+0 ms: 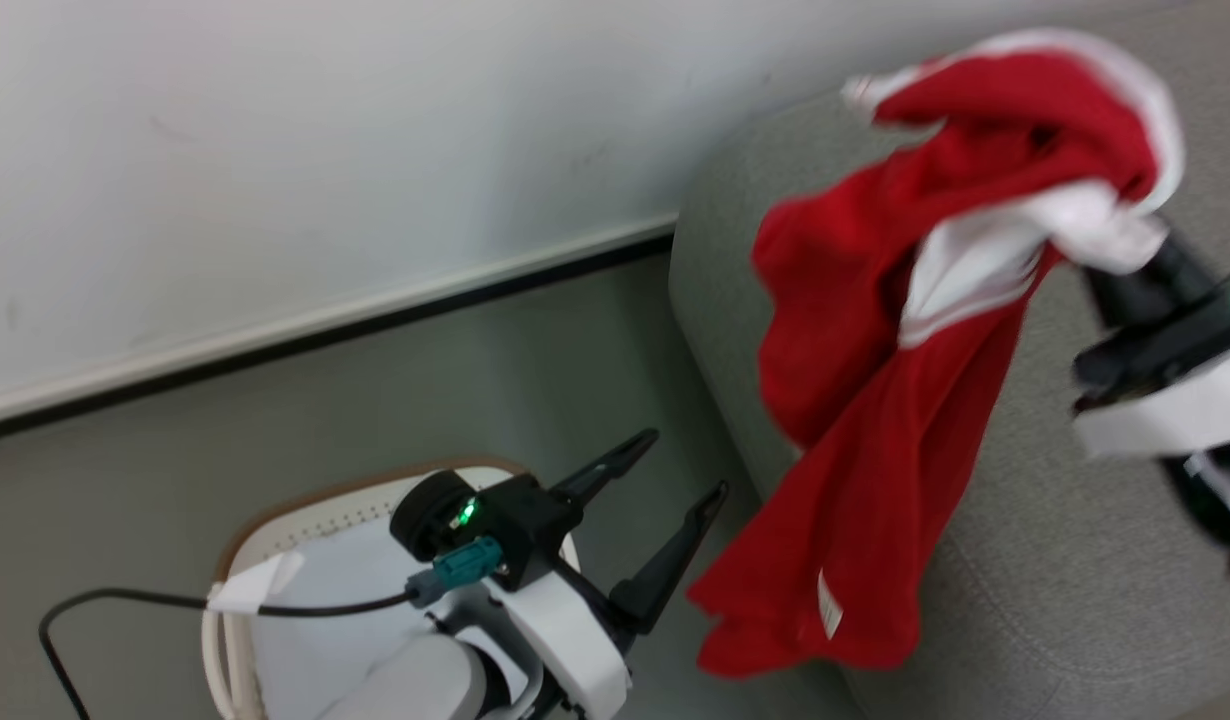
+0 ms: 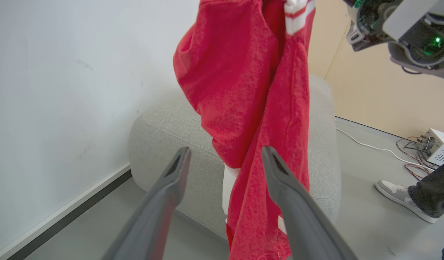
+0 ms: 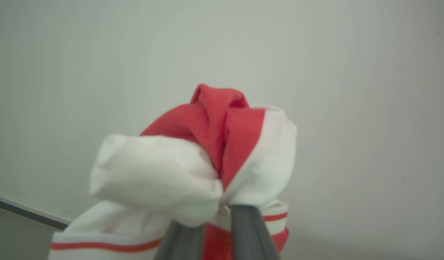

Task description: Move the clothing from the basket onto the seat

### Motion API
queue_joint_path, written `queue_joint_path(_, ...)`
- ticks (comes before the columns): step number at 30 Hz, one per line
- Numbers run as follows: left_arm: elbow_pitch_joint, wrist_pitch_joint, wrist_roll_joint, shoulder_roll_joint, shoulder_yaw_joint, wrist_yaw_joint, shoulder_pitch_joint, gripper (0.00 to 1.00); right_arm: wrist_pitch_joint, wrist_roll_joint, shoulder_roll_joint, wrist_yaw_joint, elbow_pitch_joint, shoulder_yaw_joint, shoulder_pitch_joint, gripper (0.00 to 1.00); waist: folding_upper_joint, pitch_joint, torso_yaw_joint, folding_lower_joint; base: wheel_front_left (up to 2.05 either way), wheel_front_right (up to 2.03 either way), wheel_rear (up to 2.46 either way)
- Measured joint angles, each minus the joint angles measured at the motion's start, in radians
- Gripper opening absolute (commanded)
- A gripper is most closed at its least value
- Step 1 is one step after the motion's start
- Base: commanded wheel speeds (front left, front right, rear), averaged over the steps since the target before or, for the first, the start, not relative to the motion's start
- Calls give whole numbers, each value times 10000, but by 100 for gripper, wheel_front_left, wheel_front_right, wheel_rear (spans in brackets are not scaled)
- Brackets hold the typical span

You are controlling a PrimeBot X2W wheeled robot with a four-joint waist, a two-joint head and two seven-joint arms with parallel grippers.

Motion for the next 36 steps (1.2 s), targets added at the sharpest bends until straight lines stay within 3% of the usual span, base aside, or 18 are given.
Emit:
queue_joint_path(7, -19, 205, 257, -19, -96, -194, -905, 100, 27, -326, -395, 2, 403, -1877, -1727, 0, 0, 1112, 432, 0, 0, 0, 0)
queue_joint_path(13, 44, 217, 516, -171, -169, -341, -1974, 100, 913, -520, -1106, 0, 1542, -3693, -4175, 0, 0, 2374, 944, 2, 0, 0, 0)
queue_joint_path(17, 81, 142, 623, -378, -215, -428, -2617, 100, 1317, -1037, -1496, 0, 2339, -5018, -5799, 0, 0, 3158, 1355, 2, 0, 0, 0)
queue_joint_path(21, 150, 52, 725, -520, -253, -458, -3048, 100, 1630, -2107, -1718, 0, 3256, -5689, -6904, 0, 0, 3877, 1756, 1, 0, 0, 0)
queue_joint_path(29, 445, -153, 794, -750, -307, -424, -3290, 100, 1509, -3350, -970, 0, 5823, -6899, -6041, 0, 0, 4944, 2501, 2, 0, 0, 0)
queue_joint_path(36, 696, -382, 757, -648, -274, -324, -3126, 100, 1126, -4251, -458, 0, 7952, -8312, -5160, 0, 0, 5059, 2915, 0, 0, 0, 0)
